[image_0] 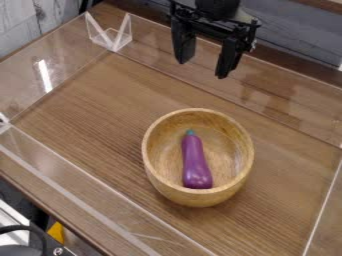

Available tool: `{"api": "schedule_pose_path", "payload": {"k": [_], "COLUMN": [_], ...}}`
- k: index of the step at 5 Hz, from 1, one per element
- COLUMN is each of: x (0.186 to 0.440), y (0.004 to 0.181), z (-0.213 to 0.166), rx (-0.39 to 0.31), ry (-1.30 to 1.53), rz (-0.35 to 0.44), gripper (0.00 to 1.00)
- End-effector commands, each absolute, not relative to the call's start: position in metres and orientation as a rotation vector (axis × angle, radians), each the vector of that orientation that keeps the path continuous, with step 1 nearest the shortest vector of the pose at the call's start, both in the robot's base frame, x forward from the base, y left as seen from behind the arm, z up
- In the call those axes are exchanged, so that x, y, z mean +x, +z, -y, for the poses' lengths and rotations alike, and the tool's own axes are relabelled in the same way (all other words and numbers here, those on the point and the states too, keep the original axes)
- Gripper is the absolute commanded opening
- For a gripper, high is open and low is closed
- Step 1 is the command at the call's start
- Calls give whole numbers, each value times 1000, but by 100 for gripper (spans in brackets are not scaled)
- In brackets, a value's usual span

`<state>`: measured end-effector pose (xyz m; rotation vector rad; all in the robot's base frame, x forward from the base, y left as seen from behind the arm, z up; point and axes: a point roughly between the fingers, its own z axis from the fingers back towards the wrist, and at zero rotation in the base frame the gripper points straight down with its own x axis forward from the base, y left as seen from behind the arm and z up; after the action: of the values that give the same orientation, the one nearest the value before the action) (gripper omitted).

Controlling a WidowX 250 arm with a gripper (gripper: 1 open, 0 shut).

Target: Remove the purple eggplant from inside the brown bowl and put it on the table

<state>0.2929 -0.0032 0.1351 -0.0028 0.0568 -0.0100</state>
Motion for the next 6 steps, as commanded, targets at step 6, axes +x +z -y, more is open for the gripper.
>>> {"api": "schedule_pose_path", "payload": {"k": [6], "x": [240], "y": [98], "z": [23], "rx": [-31], "ry": [125], "rz": [-97], "gripper": [100]}}
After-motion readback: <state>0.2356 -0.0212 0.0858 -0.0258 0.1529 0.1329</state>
